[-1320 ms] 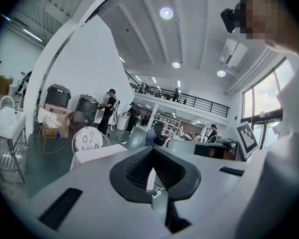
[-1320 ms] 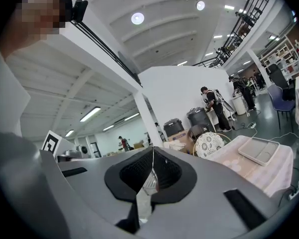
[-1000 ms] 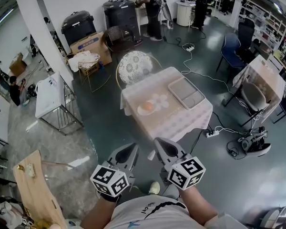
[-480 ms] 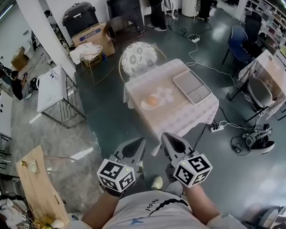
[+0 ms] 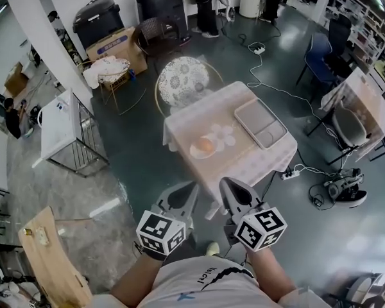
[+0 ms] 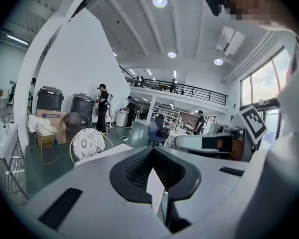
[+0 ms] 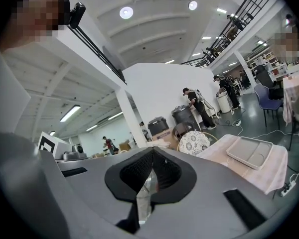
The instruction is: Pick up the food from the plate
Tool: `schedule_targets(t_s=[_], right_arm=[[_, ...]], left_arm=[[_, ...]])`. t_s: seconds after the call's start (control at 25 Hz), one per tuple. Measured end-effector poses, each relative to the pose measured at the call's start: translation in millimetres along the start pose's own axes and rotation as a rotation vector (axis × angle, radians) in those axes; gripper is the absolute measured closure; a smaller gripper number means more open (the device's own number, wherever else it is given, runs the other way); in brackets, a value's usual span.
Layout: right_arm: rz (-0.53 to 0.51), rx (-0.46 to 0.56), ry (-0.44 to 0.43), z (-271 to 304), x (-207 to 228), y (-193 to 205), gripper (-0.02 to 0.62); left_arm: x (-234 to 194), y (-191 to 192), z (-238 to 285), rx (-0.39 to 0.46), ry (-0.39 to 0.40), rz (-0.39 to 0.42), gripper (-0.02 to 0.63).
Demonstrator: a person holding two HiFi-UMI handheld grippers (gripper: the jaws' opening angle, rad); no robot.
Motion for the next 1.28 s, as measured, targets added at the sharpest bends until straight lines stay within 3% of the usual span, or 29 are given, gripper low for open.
schedule_targets(t_s=[0.36, 0.72, 1.28], right_arm=[[0.016, -0.01, 0.115, 77.0, 10.2, -5.2, 0.58], [0.047, -0.004, 0.22, 115.9, 28.1, -1.5, 0.58], [0.124, -0.031, 0.231, 183.1, 106.5, 13.8, 0.58]], left_arm=[[-80.4, -0.2, 43.6, -0.095, 0.075, 0.087, 0.6], [-129.1, 23.1, 84.5, -0.139, 0.147, 0.098, 0.598], [-178.4, 79.4, 175.1, -0.204, 0.111, 0.078, 0.598]])
Point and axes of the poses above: the fingertips, and each gripper's own axes: z forward along the fingers, x to its right, y out of its underside, the point moved 3 cm from there along -z, backward along the fingers, and after that the axes turned 12 degrees about y, right-handed, at the moved point
